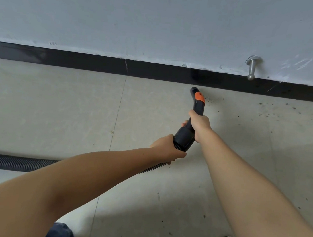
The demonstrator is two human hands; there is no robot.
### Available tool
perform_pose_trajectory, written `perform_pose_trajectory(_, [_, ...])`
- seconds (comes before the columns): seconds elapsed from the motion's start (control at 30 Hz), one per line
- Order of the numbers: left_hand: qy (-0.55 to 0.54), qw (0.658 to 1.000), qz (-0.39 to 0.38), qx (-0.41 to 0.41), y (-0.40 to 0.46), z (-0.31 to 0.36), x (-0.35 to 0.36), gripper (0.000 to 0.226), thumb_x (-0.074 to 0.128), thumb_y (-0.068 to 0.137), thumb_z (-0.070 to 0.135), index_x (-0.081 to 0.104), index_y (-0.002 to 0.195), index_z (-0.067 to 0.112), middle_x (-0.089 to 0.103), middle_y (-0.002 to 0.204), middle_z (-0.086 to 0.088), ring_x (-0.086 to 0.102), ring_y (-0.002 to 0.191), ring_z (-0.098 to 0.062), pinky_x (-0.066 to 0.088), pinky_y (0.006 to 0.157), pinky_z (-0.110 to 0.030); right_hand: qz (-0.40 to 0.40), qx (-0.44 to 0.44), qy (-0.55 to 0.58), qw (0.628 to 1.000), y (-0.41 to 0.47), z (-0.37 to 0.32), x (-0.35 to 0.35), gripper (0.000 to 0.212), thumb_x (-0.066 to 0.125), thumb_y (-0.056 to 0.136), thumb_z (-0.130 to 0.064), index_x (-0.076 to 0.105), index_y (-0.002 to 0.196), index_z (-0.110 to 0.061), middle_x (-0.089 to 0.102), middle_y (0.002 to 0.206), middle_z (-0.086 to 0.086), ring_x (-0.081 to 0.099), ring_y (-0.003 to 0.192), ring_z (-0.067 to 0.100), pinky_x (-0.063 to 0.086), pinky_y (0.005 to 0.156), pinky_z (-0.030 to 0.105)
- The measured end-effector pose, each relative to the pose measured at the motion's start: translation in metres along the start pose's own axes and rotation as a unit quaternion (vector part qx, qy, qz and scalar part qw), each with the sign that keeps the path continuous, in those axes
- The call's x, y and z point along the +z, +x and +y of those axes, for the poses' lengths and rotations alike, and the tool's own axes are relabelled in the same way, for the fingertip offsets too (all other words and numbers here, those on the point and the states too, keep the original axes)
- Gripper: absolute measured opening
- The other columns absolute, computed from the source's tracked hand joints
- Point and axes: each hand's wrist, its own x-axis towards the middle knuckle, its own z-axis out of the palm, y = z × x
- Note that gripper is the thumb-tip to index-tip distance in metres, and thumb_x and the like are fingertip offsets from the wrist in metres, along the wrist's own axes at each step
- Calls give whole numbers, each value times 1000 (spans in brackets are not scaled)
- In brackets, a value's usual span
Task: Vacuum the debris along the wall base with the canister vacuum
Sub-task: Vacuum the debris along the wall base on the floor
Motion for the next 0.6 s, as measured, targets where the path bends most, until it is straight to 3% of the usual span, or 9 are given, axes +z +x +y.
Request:
perform_pose_trajectory(0.4, [-63, 994, 83, -36, -9, -30, -34, 37, 68, 77, 30, 49, 106, 18, 66, 78, -1, 63, 55, -15, 56, 67, -31, -81, -13, -40, 996, -4, -12, 69, 16, 55, 92, -19, 48, 101, -8, 56, 70, 8, 57, 55, 20, 51, 52, 27])
perform_pose_trajectory(0.6, [-48, 996, 68, -25, -11, -29, -32, 35, 69, 77, 30, 49, 104, 19, 65, 75, 0, 63, 56, -16, 58, 69, -32, -58, -19, -32, 998, -7, -6, 61, 18, 54, 93, -20, 48, 105, -8, 57, 70, 8, 57, 55, 19, 51, 54, 27])
